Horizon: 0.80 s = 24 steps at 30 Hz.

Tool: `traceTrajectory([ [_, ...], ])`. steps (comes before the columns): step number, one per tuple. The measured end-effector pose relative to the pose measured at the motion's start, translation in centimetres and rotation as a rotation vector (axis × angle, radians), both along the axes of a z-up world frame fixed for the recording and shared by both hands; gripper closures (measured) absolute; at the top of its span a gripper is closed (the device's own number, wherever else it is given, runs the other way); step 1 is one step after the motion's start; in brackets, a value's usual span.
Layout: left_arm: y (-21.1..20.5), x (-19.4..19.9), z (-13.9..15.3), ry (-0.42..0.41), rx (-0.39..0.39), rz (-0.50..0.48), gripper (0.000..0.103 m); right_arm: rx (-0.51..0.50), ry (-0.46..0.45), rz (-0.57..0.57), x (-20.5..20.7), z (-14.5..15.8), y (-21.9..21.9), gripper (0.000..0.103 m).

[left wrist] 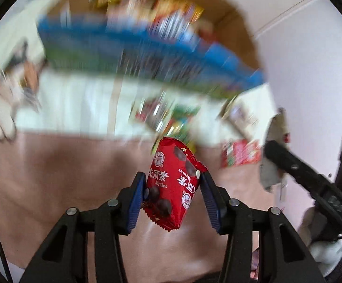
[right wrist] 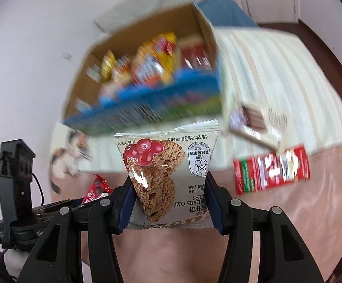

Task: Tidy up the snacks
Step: 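Carry both packets into the cardboard box and open both tools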

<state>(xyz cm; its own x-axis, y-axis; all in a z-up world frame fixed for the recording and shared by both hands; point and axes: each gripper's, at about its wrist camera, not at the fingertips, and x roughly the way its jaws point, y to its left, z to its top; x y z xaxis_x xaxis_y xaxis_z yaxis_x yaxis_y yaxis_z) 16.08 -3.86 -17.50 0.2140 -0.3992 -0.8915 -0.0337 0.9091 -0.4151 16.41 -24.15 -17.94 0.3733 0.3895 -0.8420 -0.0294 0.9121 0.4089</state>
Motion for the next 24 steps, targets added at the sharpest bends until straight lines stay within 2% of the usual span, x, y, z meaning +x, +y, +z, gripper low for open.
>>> traceTrajectory([
  [4,0.8,2.6,7.1,-0.152,-0.018,0.025,0.058,0.046,-0.081,0.003,2.3,4.5,0.5,0.046],
  [6,1.4,4.6,9.5,-0.207,0.003,0.038,0.058,0.054,-0.11,0.006,4.1,5.8,0.9,0.046],
  [9,3.2,7.5,11.2,-0.237,0.05,0.062,0.058,0.029,-0.136,-0.017,6.8,6.6,1.3,0.046],
  [12,5.0,10.0,10.9,-0.221,0.086,0.086,0.058,-0.018,-0.142,-0.026,9.6,6.1,2.0,0.046],
  [15,6.5,12.6,9.7,-0.178,0.133,0.106,0.058,-0.037,-0.103,-0.033,12.0,4.6,2.4,0.046],
  [21,8.0,16.5,5.1,-0.07,0.216,0.117,0.058,-0.05,0.006,-0.03,16.2,0.7,3.1,0.046],
  [24,8.5,18.3,2.2,0.009,0.222,0.121,0.058,-0.073,0.055,-0.024,17.4,-1.2,3.4,0.046],
])
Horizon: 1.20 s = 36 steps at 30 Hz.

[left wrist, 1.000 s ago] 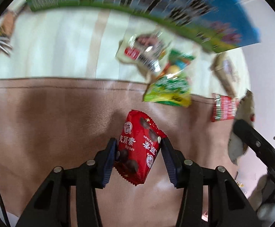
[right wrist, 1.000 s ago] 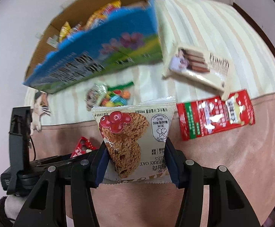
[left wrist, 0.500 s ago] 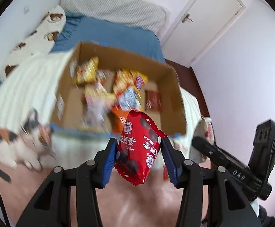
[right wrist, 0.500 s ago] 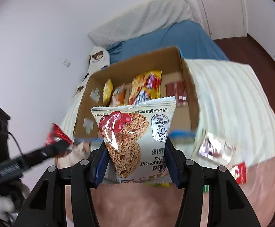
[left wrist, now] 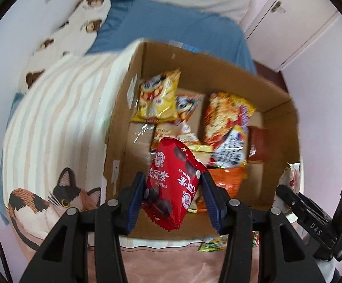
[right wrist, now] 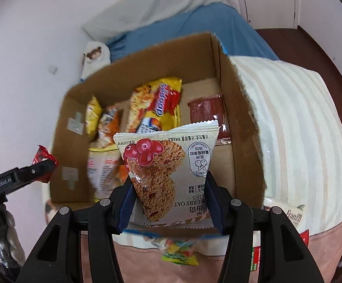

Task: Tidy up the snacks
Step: 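Carry both packets into the cardboard box and open both tools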

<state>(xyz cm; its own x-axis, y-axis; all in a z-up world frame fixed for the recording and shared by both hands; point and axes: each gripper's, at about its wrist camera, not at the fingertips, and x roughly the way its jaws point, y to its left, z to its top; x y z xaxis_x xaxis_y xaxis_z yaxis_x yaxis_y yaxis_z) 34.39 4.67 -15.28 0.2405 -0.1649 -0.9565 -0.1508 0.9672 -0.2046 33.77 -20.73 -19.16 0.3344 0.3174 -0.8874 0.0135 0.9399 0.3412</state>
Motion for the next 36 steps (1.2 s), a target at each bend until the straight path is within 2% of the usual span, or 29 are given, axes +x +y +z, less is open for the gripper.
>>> traceTrajectory([
  [3,0.6,0.9,-2.0,0.068,-0.022,0.029,0.058,-0.015,0.063,0.013,1.3,-1.8,0.5,0.043],
  [4,0.5,0.9,-2.3,0.078,-0.027,0.032,0.056,-0.02,0.086,0.016,1.5,-2.4,0.6,0.035],
  [5,0.5,1.0,-2.6,0.087,-0.028,0.033,0.048,-0.029,0.098,0.019,1.8,-2.7,0.7,0.03],
  [6,0.4,0.9,-2.7,0.091,-0.023,0.031,0.045,-0.041,0.106,0.028,2.0,-2.9,0.9,0.024],
  [8,0.1,0.9,-2.7,0.088,-0.014,0.016,0.032,-0.051,0.107,0.037,2.0,-3.0,0.9,0.023],
  [9,-0.1,0.8,-2.8,0.086,-0.009,0.009,0.029,-0.053,0.11,0.04,2.1,-3.1,1.0,0.018],
  [11,-0.5,0.6,-2.7,0.08,0.011,-0.011,0.014,-0.051,0.123,0.037,2.2,-3.2,1.0,0.013],
  [12,-1.0,0.4,-2.7,0.081,0.031,-0.026,0.013,-0.046,0.127,0.036,2.2,-3.2,1.0,0.011],
  [18,-2.4,-0.5,-2.5,0.068,0.087,-0.072,0.013,-0.078,0.119,0.049,1.8,-2.2,1.3,0.009],
  [23,-3.1,-1.7,-0.7,-0.024,0.123,-0.075,0.012,-0.105,0.061,0.049,0.9,-0.2,1.2,0.007],
  [27,-3.4,-2.9,1.1,-0.092,0.117,-0.067,0.012,-0.133,-0.034,0.039,-0.7,2.2,0.9,0.007],
  [32,-4.5,-5.0,3.9,-0.193,0.188,-0.076,0.012,-0.166,-0.125,0.034,-3.1,5.1,0.9,0.007],
  [36,-5.2,-7.1,6.0,-0.263,0.208,-0.081,0.012,-0.171,-0.183,0.017,-5.0,7.3,0.6,0.007],
])
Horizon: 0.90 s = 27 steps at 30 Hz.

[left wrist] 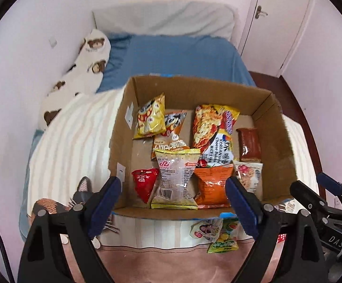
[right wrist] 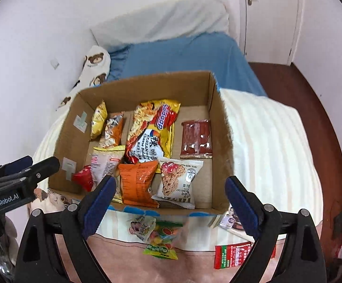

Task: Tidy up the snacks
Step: 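Carry both packets into the cardboard box and open both tools, then grasp the watermelon candy bag with the left tool while the right tool grasps the red spicy strip packet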

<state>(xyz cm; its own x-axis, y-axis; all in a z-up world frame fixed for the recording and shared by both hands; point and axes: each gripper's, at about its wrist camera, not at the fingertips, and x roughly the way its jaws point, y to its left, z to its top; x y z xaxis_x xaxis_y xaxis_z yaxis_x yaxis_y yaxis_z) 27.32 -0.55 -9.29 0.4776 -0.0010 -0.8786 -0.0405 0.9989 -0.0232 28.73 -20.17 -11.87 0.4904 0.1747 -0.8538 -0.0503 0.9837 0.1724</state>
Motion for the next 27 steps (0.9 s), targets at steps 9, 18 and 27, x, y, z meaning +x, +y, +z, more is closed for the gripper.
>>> traceTrajectory([
  [9,-1.1,-3.6,3.4,-0.098,0.019,-0.014,0.012,0.021,-0.096,-0.03,-4.1,3.8,-0.9,0.007],
  [18,-2.2,-8.1,5.7,-0.184,0.03,-0.022,0.012,0.077,-0.109,-0.063,-8.9,5.0,-3.0,0.007],
  [27,-6.0,-8.1,-4.5,0.07,0.001,-0.056,0.012,0.109,0.139,-0.213,-11.6,-4.5,-10.3,0.007],
])
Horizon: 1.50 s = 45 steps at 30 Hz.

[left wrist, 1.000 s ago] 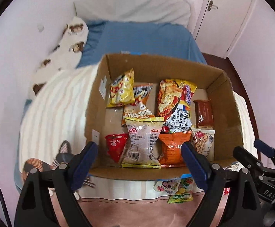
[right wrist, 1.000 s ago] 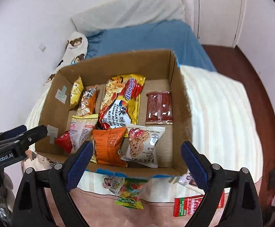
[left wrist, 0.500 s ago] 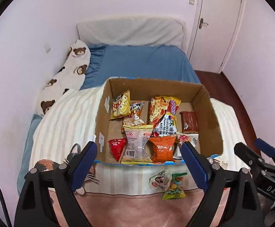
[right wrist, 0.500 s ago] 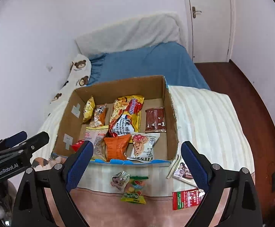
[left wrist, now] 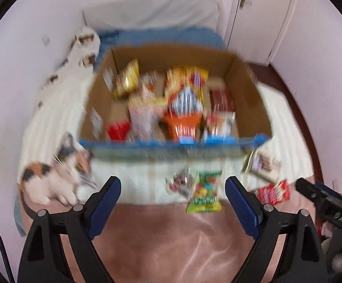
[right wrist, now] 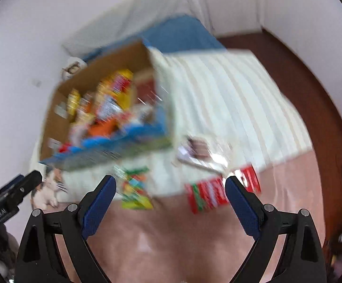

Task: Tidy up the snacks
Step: 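Grasp the watermelon candy bag with the left tool while the right tool grasps the red spicy strip packet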

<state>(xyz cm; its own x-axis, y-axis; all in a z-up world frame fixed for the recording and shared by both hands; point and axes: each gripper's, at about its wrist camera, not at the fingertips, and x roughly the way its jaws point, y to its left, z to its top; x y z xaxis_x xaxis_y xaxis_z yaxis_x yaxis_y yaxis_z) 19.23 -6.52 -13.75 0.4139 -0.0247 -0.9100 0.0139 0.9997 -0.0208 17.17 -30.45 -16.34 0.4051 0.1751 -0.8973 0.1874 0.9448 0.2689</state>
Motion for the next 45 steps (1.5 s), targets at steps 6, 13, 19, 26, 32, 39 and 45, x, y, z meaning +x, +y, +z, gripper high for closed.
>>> traceTrajectory([
  [6,-2.7,1.5,-8.2,0.209,-0.022,0.005,0.013,0.163,0.232,-0.161,-0.3,-9.4,-5.2,0.007],
  [13,-4.4,2.1,-13.6,0.34,-0.072,0.021,0.013,0.304,0.362,-0.405,-0.1,-17.3,-8.6,0.006],
  [19,-3.6,2.5,-15.8,0.384,-0.11,0.089,0.013,0.165,0.387,-0.479,1.9,-18.5,-7.5,0.009],
  [26,-4.0,3.4,-16.8,0.401,-0.196,0.098,0.013,-0.092,0.348,-0.116,1.7,-17.7,-1.0,0.025],
  [32,-6.7,5.2,-18.5,0.437,-0.222,-0.011,0.013,-0.158,0.339,0.125,-1.8,-17.2,1.3,0.03],
  [39,-8.1,4.0,-19.1,0.396,-0.254,-0.092,0.038,-0.18,0.347,0.251,-4.9,-16.6,2.8,0.033],
  [45,-7.1,1.1,-19.0,0.408,-0.257,-0.113,0.051,-0.178,0.358,0.339,-7.2,-16.1,5.3,0.033],
])
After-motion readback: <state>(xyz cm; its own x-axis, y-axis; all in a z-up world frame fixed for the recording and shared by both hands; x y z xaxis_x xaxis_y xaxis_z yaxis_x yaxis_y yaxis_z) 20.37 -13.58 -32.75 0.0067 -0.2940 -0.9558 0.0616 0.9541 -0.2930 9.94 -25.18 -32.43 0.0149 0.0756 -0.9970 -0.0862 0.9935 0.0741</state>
